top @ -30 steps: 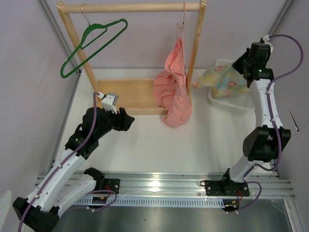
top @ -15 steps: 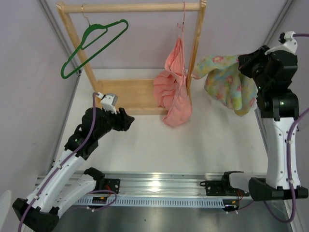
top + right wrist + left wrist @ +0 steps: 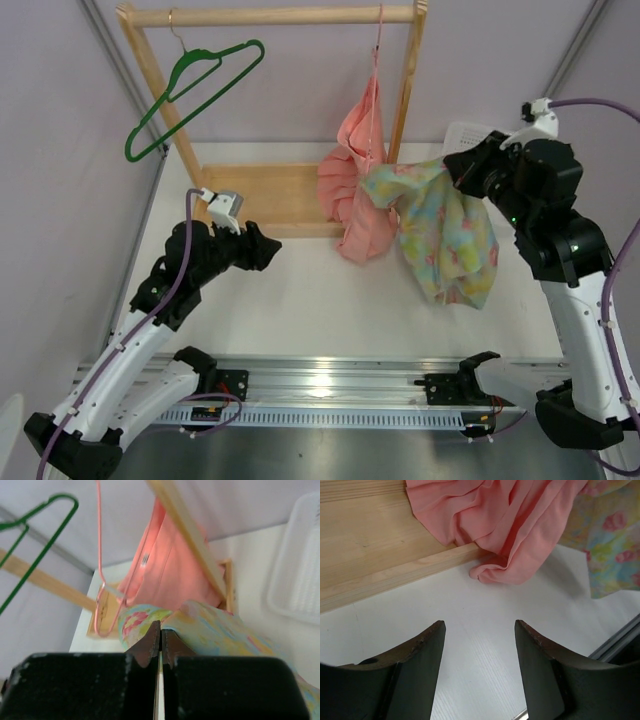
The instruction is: Place the skirt on the hanger
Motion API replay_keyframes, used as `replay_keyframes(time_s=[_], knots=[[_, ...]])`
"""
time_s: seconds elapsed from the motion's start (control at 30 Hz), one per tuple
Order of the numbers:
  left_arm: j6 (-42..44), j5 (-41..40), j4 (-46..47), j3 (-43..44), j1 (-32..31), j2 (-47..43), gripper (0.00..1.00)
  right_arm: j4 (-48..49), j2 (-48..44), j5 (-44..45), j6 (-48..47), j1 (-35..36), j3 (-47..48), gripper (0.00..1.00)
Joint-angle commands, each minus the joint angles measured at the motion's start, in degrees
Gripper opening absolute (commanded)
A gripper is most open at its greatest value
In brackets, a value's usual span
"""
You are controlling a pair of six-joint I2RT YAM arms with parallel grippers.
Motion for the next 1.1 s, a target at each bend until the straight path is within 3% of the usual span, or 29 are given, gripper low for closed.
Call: replay_keyframes(time_s=[0.0,0.13,0.3,0.53,0.63,0.67,0.77,0.87,1.07], knots=[[-2.0,3.6,1.1,2.9,0.4,-0.2,0.64,2.5,-1.6,3.1,0.9,6.8,-5.0,0.00],[-3.7,6.7,2.5,2.4,0.4,-0.6,0.64,6.7,-2.8,9.9,2.8,16.4,-14.5,0.00],[-6.6,8.3,2.6,1.2,0.4,-0.6,0.65,10.2,2.5,13.6,4.6,27.7,-21.4,0.00],[-15.2,5.9,9.7,-8.6,-2.2,-0.2,0.69,16.2,15.6,7.5,3.3,28.7,-24.0,0.00],[-17.2,0.9,12.7,-12.7,-6.6,3.0,0.70,16.2,19.7,5.3,2.3,26.2,-23.2,0.13],[-17.8,-0.3,14.1,-13.1,-8.8,4.0,0.70,16.2,20.3,4.5,2.2,25.4,-23.1,0.27],[-19.9,-3.3,17.0,-15.8,-12.5,8.0,0.73,14.8,20.8,2.8,1.6,22.3,-23.4,0.55],[-21.3,-6.2,19.3,-18.0,-15.5,10.5,0.73,12.9,16.6,4.3,0.2,21.6,-24.8,0.69],[-21.7,-2.1,26.1,-20.0,-18.4,15.1,0.73,3.7,3.2,9.2,1.6,21.1,-28.7,0.81]])
